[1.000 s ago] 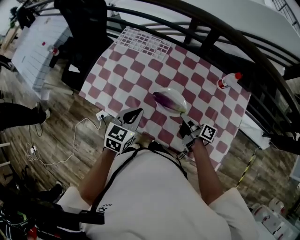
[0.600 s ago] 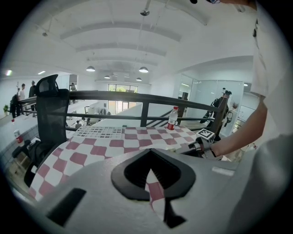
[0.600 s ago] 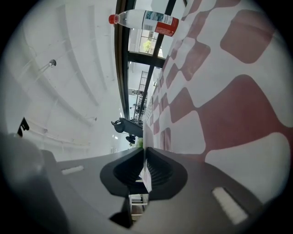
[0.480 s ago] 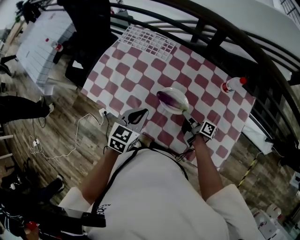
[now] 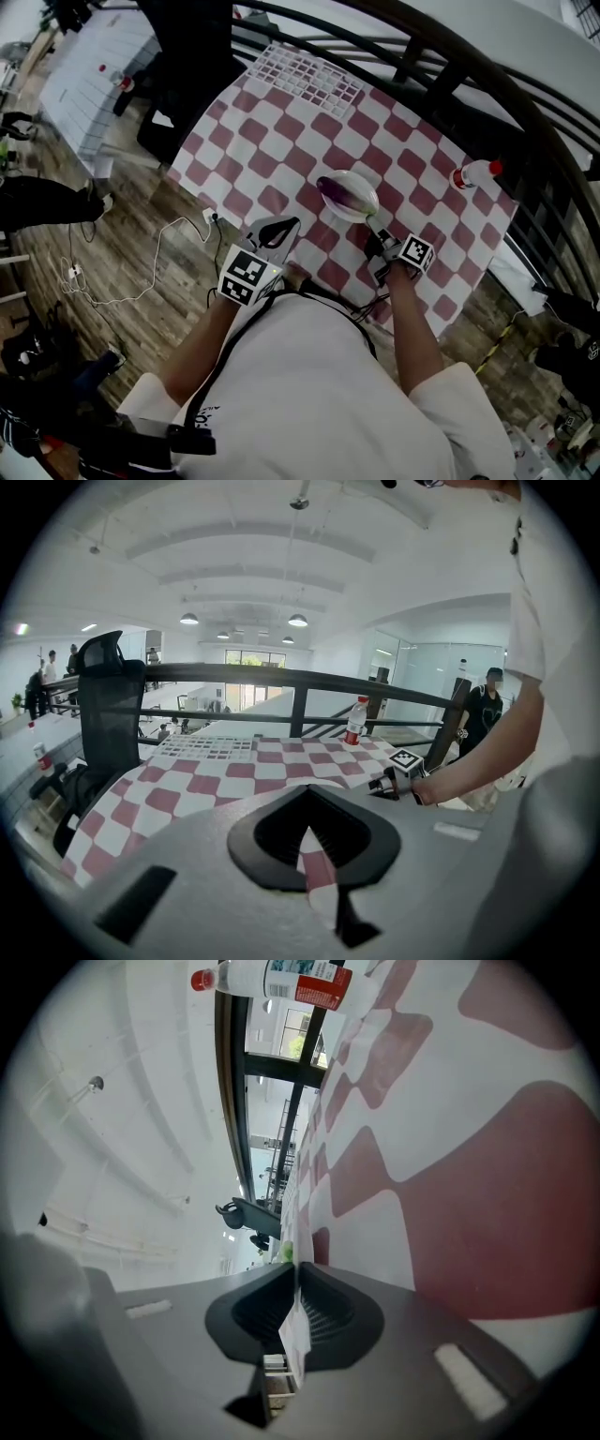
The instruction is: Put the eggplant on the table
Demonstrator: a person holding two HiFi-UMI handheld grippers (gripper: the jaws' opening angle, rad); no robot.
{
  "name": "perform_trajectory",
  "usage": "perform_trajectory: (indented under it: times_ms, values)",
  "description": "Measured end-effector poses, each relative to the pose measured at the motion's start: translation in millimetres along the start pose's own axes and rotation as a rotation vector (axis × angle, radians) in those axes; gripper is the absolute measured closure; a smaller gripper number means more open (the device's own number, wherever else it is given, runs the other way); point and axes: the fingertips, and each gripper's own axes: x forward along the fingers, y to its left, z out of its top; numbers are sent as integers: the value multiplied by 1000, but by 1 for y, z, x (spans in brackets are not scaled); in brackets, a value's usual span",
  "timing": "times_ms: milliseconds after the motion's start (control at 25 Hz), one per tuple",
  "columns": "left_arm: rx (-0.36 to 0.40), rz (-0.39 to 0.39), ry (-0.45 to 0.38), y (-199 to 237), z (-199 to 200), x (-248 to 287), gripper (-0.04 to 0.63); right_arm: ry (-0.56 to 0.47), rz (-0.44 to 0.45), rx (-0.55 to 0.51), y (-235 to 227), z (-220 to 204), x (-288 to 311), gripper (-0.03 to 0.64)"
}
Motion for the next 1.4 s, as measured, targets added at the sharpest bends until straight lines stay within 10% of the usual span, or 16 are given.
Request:
perform_trajectory:
  times_ms: [1400]
  values:
    - [9,-63,-30,6,-20,-44,594,-155,-407,-14,-27,-17,-12,497]
